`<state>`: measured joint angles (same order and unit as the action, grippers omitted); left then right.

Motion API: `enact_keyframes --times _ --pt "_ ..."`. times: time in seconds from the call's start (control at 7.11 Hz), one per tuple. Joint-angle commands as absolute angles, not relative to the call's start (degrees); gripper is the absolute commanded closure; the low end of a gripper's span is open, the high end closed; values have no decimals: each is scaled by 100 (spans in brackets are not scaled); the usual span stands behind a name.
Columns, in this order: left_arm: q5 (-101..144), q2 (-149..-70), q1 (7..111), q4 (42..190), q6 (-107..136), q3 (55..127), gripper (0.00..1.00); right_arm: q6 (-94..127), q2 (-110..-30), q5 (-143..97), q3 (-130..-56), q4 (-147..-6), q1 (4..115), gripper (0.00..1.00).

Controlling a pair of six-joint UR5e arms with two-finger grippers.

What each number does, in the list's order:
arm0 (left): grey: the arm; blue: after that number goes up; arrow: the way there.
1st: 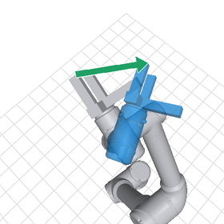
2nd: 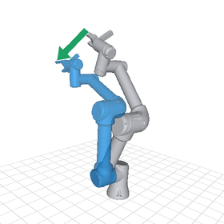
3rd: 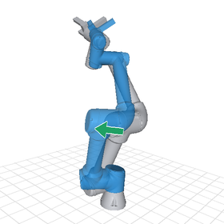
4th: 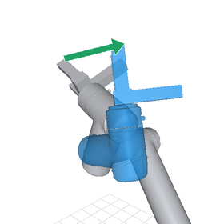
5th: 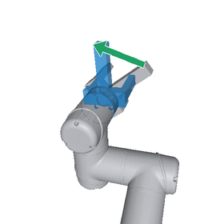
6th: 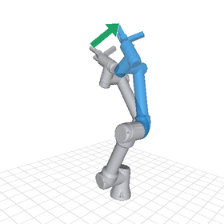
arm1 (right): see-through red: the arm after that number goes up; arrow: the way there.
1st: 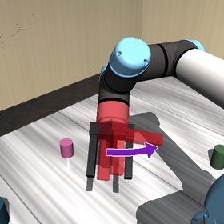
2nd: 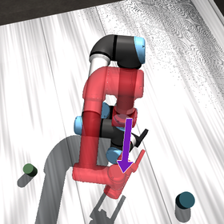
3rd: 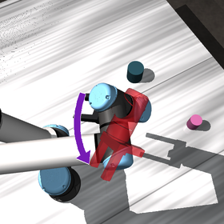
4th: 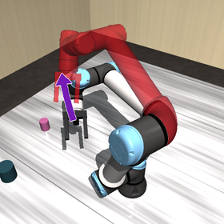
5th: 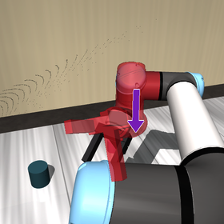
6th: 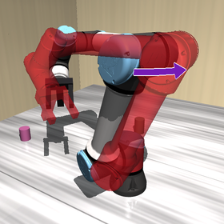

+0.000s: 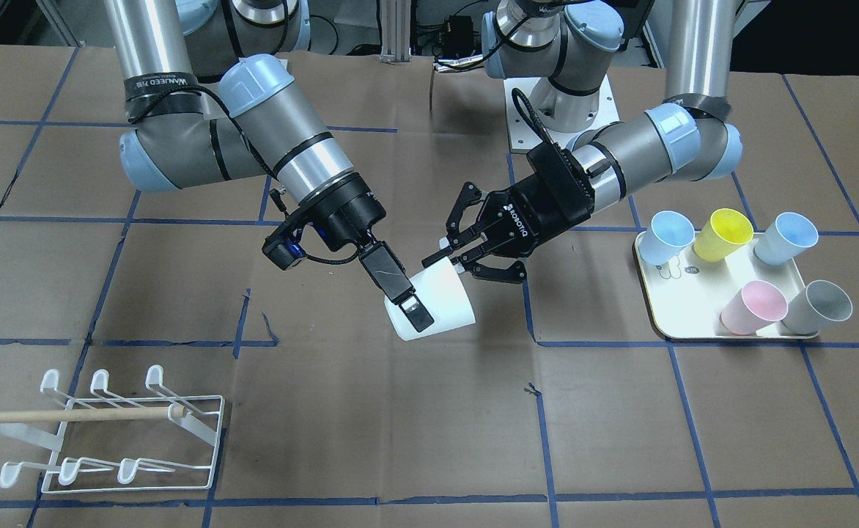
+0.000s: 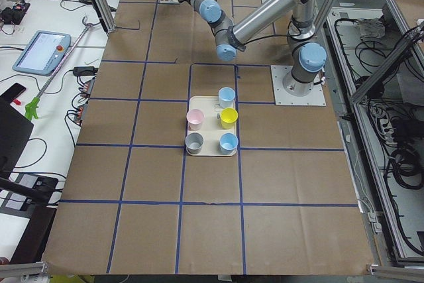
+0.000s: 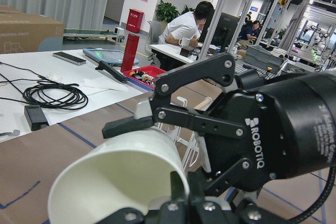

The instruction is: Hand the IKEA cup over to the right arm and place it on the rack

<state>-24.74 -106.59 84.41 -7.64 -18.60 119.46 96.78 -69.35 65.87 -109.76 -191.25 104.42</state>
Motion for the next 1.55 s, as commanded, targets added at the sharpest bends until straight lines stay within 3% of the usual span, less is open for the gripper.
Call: enact_keyframes --times 0.0,0.14,0.42,0.7,1.13,1.41 --pt "-2531 -10600 8437 -765 -1846 11936 17 9677 -6935 6583 -10977 -19125 10433 49" --pt "-2531 -10565 8437 -765 -1846 11901 2 9677 -6935 6583 -10969 -19125 10433 49" --pt "-2540 -10495 8333 -756 -1846 11839 1 9651 -6900 6574 -10960 -19134 10433 50" --pt "-2514 -10433 8017 -756 -1854 11900 0 9154 -6829 6618 -10724 -19038 10293 57" --pt "-2714 -10318 7743 -546 -1628 11813 0 5718 -6908 6653 -10635 -18967 9275 58" --pt "-3836 -10397 7839 -22 -1040 11245 0 3692 -6934 6671 -10556 -18967 8922 58"
